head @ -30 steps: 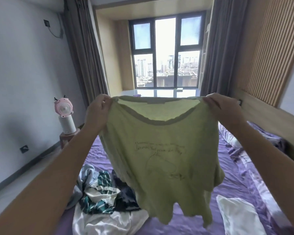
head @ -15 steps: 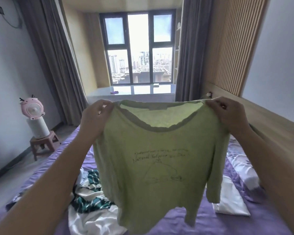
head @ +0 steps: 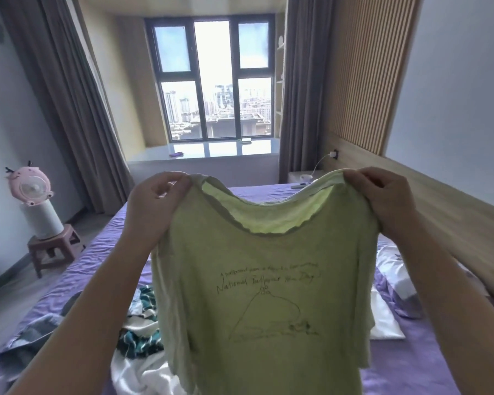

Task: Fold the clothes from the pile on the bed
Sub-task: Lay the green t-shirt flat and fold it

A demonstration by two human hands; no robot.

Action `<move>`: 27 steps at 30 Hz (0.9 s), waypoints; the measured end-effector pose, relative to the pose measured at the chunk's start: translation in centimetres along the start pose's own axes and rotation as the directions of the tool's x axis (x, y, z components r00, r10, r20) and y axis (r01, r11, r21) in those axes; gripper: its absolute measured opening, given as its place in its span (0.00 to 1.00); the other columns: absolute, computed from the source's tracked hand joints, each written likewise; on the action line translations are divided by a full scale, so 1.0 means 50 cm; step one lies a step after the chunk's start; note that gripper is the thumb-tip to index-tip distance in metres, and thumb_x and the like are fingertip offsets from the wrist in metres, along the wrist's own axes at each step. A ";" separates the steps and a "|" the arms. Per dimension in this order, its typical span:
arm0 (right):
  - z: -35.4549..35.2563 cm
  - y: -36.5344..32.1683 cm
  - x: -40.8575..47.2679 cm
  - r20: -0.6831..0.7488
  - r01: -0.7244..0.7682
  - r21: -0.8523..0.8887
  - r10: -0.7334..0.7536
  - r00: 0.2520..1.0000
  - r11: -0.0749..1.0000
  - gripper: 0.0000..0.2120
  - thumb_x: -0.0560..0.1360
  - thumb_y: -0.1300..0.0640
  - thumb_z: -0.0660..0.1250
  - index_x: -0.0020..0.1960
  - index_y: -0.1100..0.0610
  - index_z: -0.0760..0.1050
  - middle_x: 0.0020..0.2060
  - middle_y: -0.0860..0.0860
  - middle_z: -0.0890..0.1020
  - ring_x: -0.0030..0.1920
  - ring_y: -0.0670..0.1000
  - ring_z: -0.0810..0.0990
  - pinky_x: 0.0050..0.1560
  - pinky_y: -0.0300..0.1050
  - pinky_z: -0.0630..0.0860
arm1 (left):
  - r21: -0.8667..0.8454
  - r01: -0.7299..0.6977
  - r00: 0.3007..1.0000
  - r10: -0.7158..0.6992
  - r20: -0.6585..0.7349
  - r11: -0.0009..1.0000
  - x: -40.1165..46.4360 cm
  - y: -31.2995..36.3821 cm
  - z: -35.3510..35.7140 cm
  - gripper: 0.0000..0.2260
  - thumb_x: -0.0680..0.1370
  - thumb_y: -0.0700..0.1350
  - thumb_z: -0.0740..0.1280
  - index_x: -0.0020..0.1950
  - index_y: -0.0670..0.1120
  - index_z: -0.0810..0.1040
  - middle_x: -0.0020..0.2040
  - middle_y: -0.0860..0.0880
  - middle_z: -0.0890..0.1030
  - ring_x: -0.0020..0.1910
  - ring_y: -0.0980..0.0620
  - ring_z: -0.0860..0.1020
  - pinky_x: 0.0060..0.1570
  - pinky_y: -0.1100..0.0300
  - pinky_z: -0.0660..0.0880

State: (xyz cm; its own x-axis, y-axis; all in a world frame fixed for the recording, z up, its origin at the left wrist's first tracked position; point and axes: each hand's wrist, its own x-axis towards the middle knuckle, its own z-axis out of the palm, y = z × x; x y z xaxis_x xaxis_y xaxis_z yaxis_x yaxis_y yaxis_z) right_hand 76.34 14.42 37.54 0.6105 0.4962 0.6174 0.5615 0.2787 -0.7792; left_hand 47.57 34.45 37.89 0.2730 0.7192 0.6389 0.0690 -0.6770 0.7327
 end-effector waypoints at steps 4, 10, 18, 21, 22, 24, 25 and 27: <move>0.018 0.013 0.016 0.031 -0.053 0.087 0.050 0.998 0.995 0.05 0.71 0.52 0.72 0.36 0.46 0.83 0.31 0.41 0.82 0.33 0.37 0.76 0.34 0.29 0.72 | -0.073 0.054 0.999 -0.054 0.002 0.996 0.013 -0.015 0.026 0.01 0.73 0.55 0.71 0.43 0.61 0.82 0.35 0.59 0.82 0.33 0.64 0.77 0.36 0.65 0.74; 0.093 0.208 0.010 0.227 -0.277 -0.062 0.284 0.932 0.959 0.07 0.71 0.51 0.72 0.36 0.50 0.82 0.28 0.42 0.81 0.30 0.38 0.74 0.32 0.29 0.69 | 0.108 0.244 0.965 -0.252 0.073 0.964 -0.011 -0.190 0.145 0.02 0.76 0.48 0.68 0.44 0.53 0.79 0.36 0.53 0.81 0.34 0.58 0.77 0.34 0.60 0.70; 0.185 0.643 -0.096 0.310 -0.560 -0.323 0.644 0.699 0.763 0.10 0.73 0.52 0.70 0.40 0.59 0.82 0.36 0.58 0.82 0.37 0.48 0.75 0.39 0.43 0.69 | 0.392 0.521 0.805 -0.589 0.071 0.758 -0.179 -0.553 0.339 0.04 0.79 0.43 0.64 0.49 0.44 0.77 0.41 0.49 0.79 0.41 0.51 0.75 0.40 0.61 0.64; 0.197 0.741 -0.133 0.297 -0.608 -0.367 0.708 0.641 0.704 0.08 0.73 0.53 0.70 0.40 0.57 0.82 0.36 0.55 0.83 0.38 0.50 0.76 0.40 0.43 0.69 | 0.433 0.573 0.745 -0.663 0.080 0.696 -0.225 -0.635 0.374 0.04 0.79 0.43 0.64 0.47 0.45 0.77 0.39 0.51 0.78 0.41 0.50 0.76 0.41 0.59 0.65; 0.204 0.778 -0.139 0.301 -0.621 -0.376 0.725 0.620 0.688 0.08 0.73 0.53 0.69 0.40 0.56 0.82 0.36 0.53 0.83 0.38 0.49 0.76 0.39 0.42 0.69 | 0.444 0.590 0.724 -0.685 0.079 0.675 -0.236 -0.666 0.390 0.04 0.79 0.43 0.64 0.47 0.46 0.77 0.39 0.51 0.78 0.41 0.49 0.76 0.41 0.58 0.66; 0.219 0.857 -0.145 0.313 -0.640 -0.399 0.754 0.578 0.657 0.06 0.74 0.53 0.69 0.39 0.52 0.81 0.35 0.48 0.83 0.38 0.46 0.77 0.39 0.39 0.70 | 0.478 0.615 0.679 -0.730 0.084 0.627 -0.250 -0.734 0.427 0.04 0.79 0.44 0.64 0.47 0.47 0.77 0.38 0.52 0.78 0.41 0.51 0.76 0.42 0.58 0.67; 0.227 0.889 -0.146 0.316 -0.642 -0.412 0.762 0.565 0.647 0.06 0.74 0.52 0.70 0.38 0.50 0.81 0.34 0.45 0.83 0.37 0.43 0.77 0.39 0.37 0.70 | 0.496 0.620 0.659 -0.747 0.090 0.607 -0.254 -0.760 0.443 0.04 0.79 0.45 0.64 0.47 0.48 0.77 0.38 0.53 0.79 0.41 0.52 0.76 0.42 0.58 0.67; 0.244 0.942 -0.141 0.322 -0.636 -0.436 0.770 0.551 0.637 0.08 0.73 0.51 0.70 0.36 0.47 0.80 0.33 0.42 0.83 0.35 0.40 0.76 0.37 0.34 0.69 | 0.514 0.630 0.631 -0.770 0.100 0.583 -0.254 -0.807 0.469 0.04 0.79 0.46 0.64 0.46 0.50 0.77 0.38 0.56 0.78 0.40 0.56 0.75 0.39 0.61 0.67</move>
State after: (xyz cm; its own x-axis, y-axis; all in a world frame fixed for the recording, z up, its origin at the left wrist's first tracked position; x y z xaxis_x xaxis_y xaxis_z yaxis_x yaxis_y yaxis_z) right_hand 91.69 34.07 -4.85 0.5890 0.7524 -0.2950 0.2126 -0.4964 -0.8417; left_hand 63.83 48.97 -5.30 0.2150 0.9590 -0.1845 0.7051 -0.0217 0.7088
